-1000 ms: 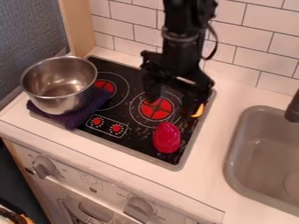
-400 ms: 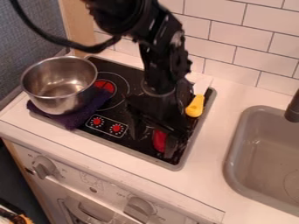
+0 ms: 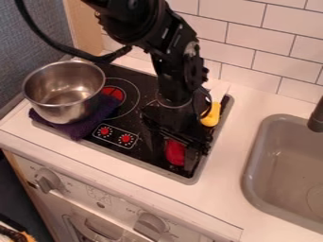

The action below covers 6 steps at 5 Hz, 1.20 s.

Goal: Move the red object to the upper left of the burner

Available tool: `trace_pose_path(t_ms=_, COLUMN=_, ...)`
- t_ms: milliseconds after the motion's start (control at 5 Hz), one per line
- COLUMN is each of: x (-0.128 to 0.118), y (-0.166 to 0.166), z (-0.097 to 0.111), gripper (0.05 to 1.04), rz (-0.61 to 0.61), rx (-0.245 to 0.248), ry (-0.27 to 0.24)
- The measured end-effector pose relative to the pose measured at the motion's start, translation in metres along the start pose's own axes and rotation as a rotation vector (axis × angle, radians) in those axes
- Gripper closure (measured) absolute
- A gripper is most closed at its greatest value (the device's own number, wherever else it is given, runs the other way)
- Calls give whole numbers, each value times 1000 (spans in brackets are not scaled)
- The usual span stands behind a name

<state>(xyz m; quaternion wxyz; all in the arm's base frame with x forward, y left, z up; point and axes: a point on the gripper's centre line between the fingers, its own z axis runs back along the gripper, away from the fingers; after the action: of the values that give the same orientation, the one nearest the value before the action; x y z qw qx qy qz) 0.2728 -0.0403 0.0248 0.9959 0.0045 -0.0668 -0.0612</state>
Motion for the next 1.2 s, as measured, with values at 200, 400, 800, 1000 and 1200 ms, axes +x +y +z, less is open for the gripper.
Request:
trace_pose_path(t_ms=200, x=10, y=0, z=-1, gripper=83, rz=6, rx=-8, ry=-7)
trace_pose_path(t_ms=400, x=14, y=1, z=-8, gripper=133, rz=19, rx=-17, ry=10)
trace_pose_path(t_ms=800, x=14, y=-3, z=-3, gripper=342, rz=-32, rx=-6, ry=68)
trace_pose_path(t_ms=1000, x=34, y=2, z=32, gripper=342, rz=-52, rx=4, ry=23)
trace_pose_path(t_ms=1200, x=61, y=47, z=71, gripper=342, rz=74, rx=56, ry=-38)
